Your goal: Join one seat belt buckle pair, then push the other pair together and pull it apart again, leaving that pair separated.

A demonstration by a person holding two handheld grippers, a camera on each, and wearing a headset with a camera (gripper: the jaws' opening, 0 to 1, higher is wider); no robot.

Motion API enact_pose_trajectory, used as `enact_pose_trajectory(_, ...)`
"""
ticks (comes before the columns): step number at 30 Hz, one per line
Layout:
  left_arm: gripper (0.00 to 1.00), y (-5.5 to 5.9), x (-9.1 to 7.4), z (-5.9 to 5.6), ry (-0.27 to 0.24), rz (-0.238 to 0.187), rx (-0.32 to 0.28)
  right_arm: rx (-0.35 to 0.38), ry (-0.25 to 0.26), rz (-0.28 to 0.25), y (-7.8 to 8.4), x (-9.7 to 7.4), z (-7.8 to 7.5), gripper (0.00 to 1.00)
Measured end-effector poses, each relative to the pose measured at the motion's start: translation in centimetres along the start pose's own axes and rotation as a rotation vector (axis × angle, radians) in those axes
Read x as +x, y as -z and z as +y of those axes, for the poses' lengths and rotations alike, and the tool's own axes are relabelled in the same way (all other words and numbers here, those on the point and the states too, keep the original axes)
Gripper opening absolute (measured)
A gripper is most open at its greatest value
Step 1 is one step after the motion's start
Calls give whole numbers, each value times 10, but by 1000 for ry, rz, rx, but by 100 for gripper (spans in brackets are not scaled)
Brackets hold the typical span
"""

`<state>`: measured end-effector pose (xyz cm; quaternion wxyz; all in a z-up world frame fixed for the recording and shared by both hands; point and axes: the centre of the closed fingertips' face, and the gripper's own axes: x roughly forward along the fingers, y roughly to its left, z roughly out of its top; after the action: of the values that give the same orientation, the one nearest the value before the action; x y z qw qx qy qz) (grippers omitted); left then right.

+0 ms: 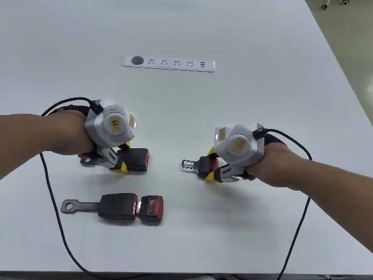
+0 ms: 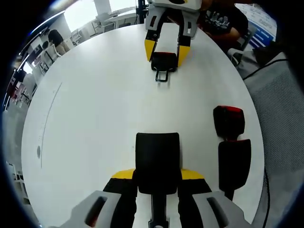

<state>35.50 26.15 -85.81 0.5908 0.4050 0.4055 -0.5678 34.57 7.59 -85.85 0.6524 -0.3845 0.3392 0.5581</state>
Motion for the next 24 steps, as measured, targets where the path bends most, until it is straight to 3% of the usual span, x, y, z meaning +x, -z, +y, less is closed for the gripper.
enact_pose_trajectory(5,33,0,-1,-2,1,5,9,-1,14,51,26,-11,1,35)
enact_pose_trajectory(12,33,0,-1,-3,-8,2,7,20,29,83,49,-23,-4,36)
enact_pose_trajectory(18,33,-1,-2,-4,-25,2,26,30,34,111,58,-27,-6,36)
enact_pose_trajectory(22,33,-1,-2,-3,-42,5,4,17,32,122,59,-27,-6,37)
enact_pose_trajectory(24,34,-1,-2,-3,-51,2,-18,-15,60,134,59,-28,-11,41)
